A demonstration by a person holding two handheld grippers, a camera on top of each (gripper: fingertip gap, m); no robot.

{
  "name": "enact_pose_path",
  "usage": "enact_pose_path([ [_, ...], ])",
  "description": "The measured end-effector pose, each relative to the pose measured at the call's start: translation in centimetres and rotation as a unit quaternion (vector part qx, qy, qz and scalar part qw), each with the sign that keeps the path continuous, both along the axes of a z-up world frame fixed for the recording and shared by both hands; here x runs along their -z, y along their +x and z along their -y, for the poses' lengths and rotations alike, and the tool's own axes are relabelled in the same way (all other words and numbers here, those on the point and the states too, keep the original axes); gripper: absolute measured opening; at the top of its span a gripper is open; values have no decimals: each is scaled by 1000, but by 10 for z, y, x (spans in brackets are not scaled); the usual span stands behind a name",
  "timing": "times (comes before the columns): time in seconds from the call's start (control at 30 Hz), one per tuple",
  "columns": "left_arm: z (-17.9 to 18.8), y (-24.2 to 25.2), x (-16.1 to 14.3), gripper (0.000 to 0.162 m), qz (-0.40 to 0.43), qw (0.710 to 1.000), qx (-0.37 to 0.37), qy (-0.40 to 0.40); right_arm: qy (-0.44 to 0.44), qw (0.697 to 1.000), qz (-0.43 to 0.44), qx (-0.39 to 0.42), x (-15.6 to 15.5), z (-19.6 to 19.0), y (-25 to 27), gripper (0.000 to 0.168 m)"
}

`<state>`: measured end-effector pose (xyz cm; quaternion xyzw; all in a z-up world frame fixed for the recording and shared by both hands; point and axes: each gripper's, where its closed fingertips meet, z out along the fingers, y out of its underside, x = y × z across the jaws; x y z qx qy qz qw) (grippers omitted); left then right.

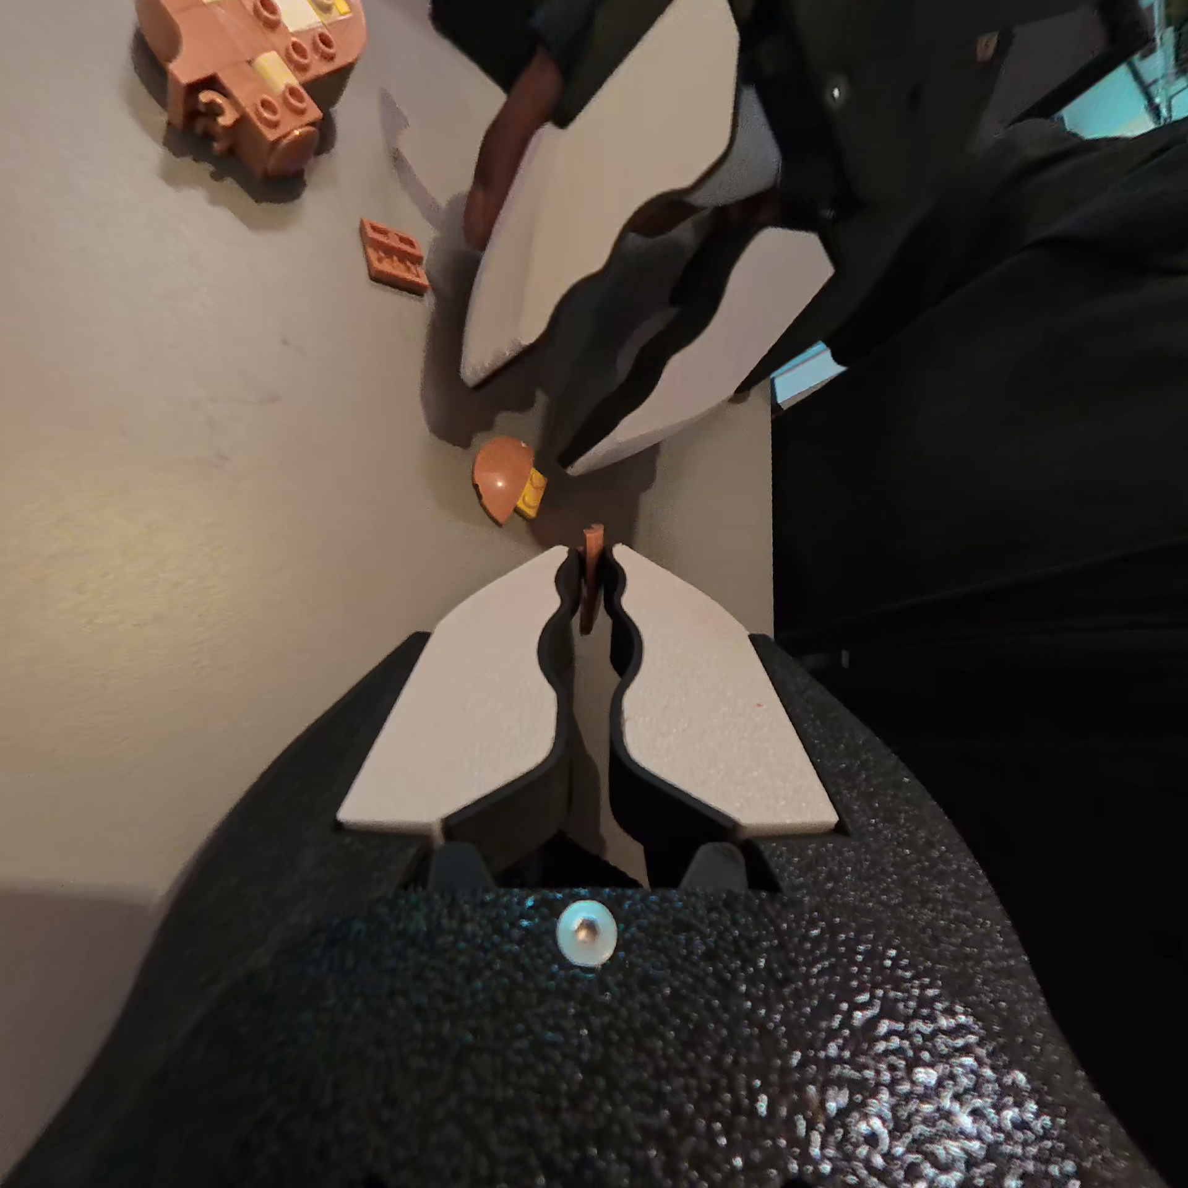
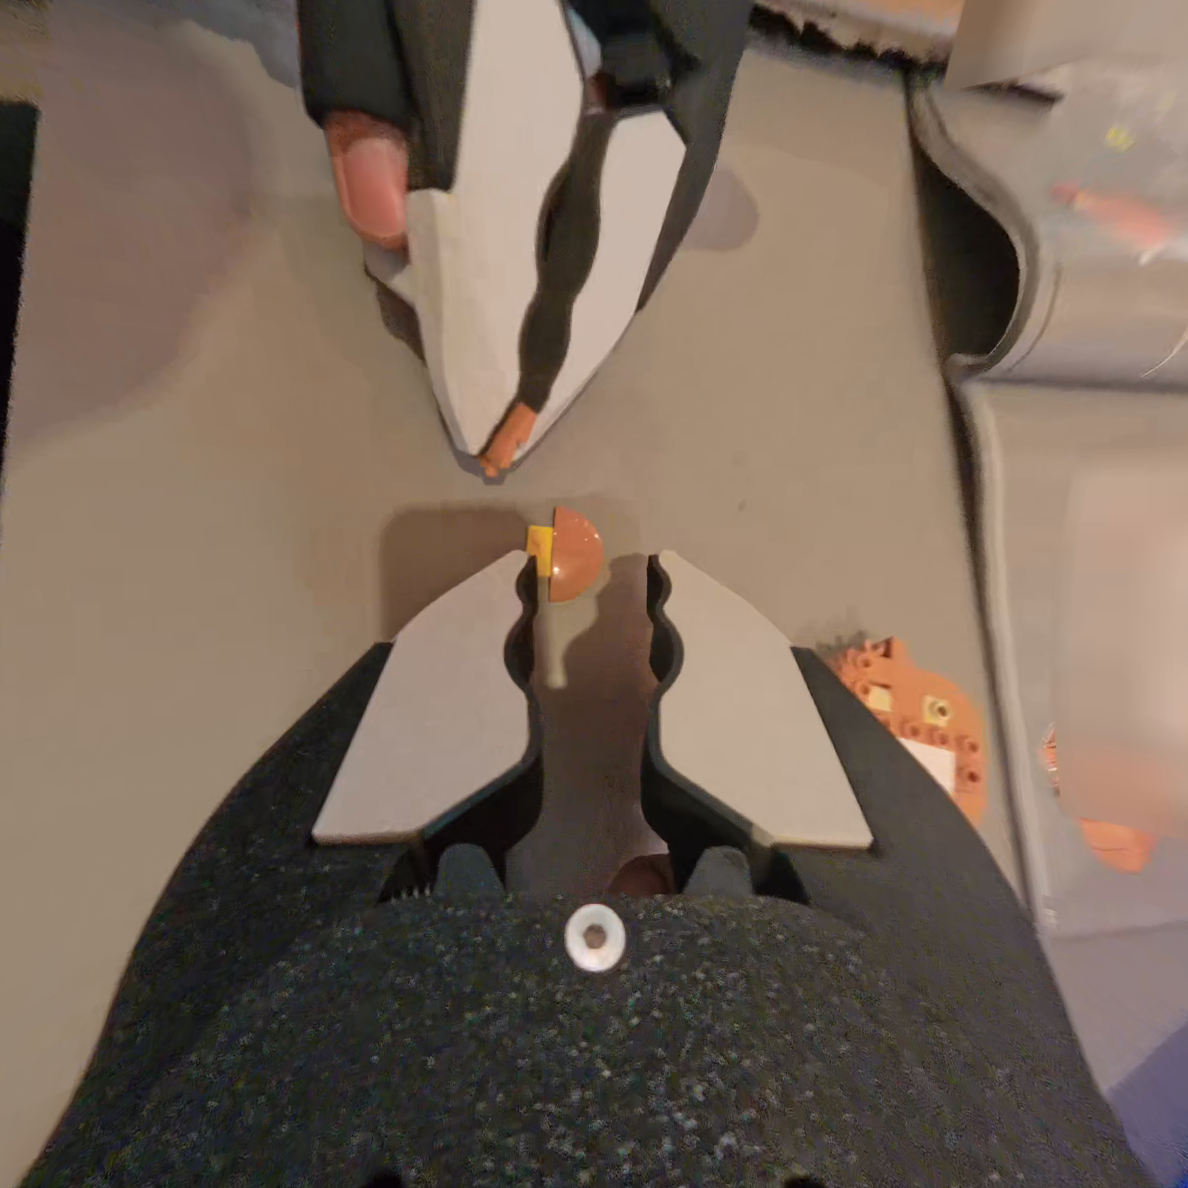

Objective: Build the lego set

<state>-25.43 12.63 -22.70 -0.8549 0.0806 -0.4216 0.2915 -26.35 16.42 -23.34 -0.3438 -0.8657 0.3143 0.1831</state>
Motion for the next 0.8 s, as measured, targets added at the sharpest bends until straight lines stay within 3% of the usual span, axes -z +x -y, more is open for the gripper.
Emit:
enact_pose_path([
  [0.27, 1, 2, 1, 6, -9, 1000, 9, 4, 7, 997, 74, 10, 14, 5, 0, 38],
  [0.37, 1, 1, 1, 6, -9, 1000, 6, 5, 15, 996, 82, 5, 14, 9, 2, 24],
  [0.43, 0, 0, 1, 6, -10, 1000, 0, 5, 16, 997, 78, 10, 14, 10, 1, 24],
  [0.63, -4, -9, -3, 6, 7, 999, -44, 10, 48, 998, -26, 31, 8, 7, -8, 24],
  [0.8, -9, -15, -6, 6, 24, 997, -69, 15, 58, 987, -136, 58, -16, 6, -18, 24],
])
